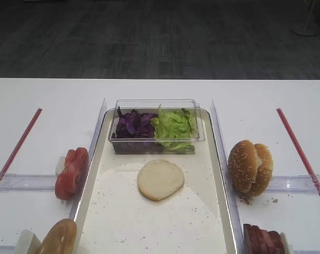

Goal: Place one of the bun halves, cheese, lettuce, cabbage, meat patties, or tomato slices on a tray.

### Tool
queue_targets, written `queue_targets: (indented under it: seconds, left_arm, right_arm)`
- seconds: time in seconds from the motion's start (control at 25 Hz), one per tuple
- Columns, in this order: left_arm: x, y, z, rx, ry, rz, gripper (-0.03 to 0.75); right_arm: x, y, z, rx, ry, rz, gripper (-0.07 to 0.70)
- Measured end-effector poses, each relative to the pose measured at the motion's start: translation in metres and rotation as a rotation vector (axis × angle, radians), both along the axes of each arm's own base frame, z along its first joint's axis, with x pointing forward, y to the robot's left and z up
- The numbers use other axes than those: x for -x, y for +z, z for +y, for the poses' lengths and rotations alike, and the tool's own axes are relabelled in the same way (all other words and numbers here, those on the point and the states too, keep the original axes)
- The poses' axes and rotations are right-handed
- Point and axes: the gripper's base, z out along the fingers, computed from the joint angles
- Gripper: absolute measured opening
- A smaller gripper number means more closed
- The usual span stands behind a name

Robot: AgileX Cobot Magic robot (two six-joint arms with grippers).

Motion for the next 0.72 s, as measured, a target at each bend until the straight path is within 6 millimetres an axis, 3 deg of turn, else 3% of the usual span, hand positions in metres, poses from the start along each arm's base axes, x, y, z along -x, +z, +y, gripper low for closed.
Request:
queue_targets:
  seconds: [0.72]
  left_arm:
    - [0.0,0.0,0.0,0.0,0.0,0.0,0.546]
  right_arm:
    - [0.0,0.0,0.0,0.0,0.0,0.0,0.552]
